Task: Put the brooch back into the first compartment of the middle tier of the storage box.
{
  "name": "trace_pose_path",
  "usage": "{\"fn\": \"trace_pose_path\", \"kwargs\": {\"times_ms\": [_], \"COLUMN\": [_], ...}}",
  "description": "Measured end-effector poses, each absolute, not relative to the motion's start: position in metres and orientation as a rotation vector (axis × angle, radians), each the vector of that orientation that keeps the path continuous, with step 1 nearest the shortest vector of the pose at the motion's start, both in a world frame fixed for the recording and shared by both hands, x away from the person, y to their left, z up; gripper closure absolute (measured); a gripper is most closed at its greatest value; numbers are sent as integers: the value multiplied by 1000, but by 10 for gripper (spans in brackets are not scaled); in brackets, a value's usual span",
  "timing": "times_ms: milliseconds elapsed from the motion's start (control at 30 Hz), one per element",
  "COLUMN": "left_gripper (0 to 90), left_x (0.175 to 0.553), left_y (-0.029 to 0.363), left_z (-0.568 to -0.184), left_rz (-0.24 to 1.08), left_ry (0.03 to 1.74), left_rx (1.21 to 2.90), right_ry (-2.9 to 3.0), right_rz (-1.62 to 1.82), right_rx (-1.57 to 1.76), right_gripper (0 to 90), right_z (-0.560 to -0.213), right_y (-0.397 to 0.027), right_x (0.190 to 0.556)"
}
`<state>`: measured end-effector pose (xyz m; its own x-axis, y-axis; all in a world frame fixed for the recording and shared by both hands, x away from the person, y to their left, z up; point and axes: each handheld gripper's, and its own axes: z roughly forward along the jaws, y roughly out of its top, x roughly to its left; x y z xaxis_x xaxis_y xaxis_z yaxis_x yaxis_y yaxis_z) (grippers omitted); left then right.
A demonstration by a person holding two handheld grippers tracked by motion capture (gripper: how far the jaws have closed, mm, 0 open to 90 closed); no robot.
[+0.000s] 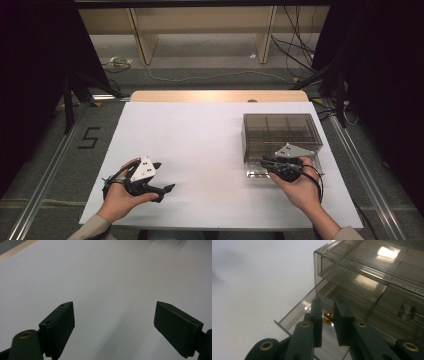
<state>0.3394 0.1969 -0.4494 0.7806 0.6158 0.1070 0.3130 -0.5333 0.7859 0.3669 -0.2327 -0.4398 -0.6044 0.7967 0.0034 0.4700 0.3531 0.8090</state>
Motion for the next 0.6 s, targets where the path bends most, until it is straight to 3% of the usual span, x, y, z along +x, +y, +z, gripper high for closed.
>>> {"fn": "trace_pose_path", "kwargs": {"times_ms": [600], "left_gripper": [170], "left_x": [339], "left_y": [197], "left_z": [-450], "left_rz": [480], "left_ry": [686], "left_rx": [2167], "right_ry": [2244], "right_rz": [1129], "right_rx": [1115], "right_gripper": [789], "right_z": [-441], "right_y": [-233], "right_x": [368]}}
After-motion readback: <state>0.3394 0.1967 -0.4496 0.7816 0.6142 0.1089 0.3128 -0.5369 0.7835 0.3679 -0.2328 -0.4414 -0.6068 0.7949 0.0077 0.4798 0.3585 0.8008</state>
